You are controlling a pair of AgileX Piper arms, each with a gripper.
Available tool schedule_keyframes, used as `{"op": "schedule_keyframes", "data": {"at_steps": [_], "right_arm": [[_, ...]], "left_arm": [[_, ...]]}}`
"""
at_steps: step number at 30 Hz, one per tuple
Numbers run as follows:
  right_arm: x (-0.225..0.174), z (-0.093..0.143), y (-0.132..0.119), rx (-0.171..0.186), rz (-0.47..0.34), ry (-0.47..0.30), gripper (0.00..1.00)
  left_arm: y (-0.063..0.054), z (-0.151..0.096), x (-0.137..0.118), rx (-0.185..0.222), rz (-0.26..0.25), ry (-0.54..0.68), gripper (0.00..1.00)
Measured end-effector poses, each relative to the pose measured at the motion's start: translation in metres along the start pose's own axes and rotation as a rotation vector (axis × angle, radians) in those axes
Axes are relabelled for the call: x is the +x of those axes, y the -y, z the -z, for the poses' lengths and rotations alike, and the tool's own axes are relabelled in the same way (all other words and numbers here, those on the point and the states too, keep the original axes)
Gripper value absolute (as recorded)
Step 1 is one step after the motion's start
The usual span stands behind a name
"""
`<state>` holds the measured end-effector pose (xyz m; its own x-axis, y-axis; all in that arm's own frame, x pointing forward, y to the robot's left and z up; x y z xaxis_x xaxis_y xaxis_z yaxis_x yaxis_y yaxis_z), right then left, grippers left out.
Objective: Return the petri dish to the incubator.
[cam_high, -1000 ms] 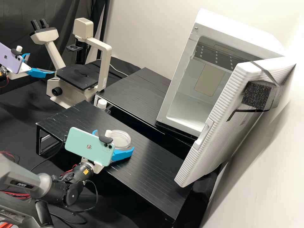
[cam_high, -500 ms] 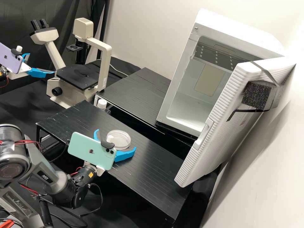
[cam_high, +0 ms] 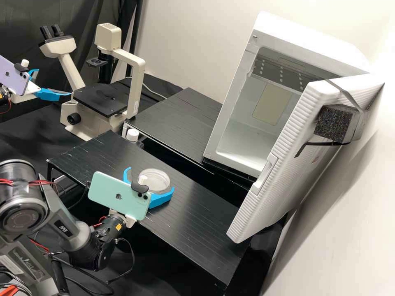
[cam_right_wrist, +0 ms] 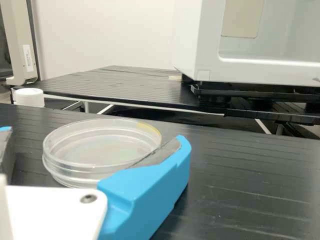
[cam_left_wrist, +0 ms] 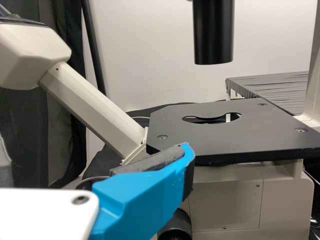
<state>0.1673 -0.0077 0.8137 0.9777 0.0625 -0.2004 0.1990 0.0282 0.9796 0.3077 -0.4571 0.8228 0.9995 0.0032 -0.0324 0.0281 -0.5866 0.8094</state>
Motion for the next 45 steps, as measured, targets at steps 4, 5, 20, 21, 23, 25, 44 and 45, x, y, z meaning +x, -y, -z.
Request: {"op": "schedule_keyframes", "data": {"at_steps": [4, 5, 20, 21, 23, 25, 44, 45], "right_arm": [[0.001, -0.001, 0.000, 0.006, -0.003, 0.001, 0.00], [0.001, -0.001, 0.000, 0.006, -0.003, 0.003, 0.00], [0.003, -0.002, 0.001, 0.012, -0.017, -0.006, 0.00], [0.004, -0.002, 0.001, 0.012, -0.019, -0.005, 0.00], [0.004, -0.001, 0.001, 0.014, -0.017, -0.008, 0.00], [0.004, -0.001, 0.001, 0.015, -0.018, -0.009, 0.00], [-0.010, -0.001, -0.026, 0.001, -0.239, 0.031, 0.00], [-0.011, -0.002, -0.030, 0.005, -0.290, 0.057, 0.00]], "left_arm": [[0.000, 0.000, 0.000, 0.000, 0.000, 0.000, 1.00], [0.000, 0.000, 0.000, 0.000, 0.000, 0.000, 1.00], [0.000, 0.000, 0.000, 0.000, 0.000, 0.000, 1.00], [0.000, 0.000, 0.000, 0.000, 0.000, 0.000, 1.00], [0.000, 0.000, 0.000, 0.000, 0.000, 0.000, 1.00], [0.000, 0.000, 0.000, 0.000, 0.000, 0.000, 1.00], [0.000, 0.000, 0.000, 0.000, 0.000, 0.000, 1.00], [0.000, 0.000, 0.000, 0.000, 0.000, 0.000, 1.00]]}}
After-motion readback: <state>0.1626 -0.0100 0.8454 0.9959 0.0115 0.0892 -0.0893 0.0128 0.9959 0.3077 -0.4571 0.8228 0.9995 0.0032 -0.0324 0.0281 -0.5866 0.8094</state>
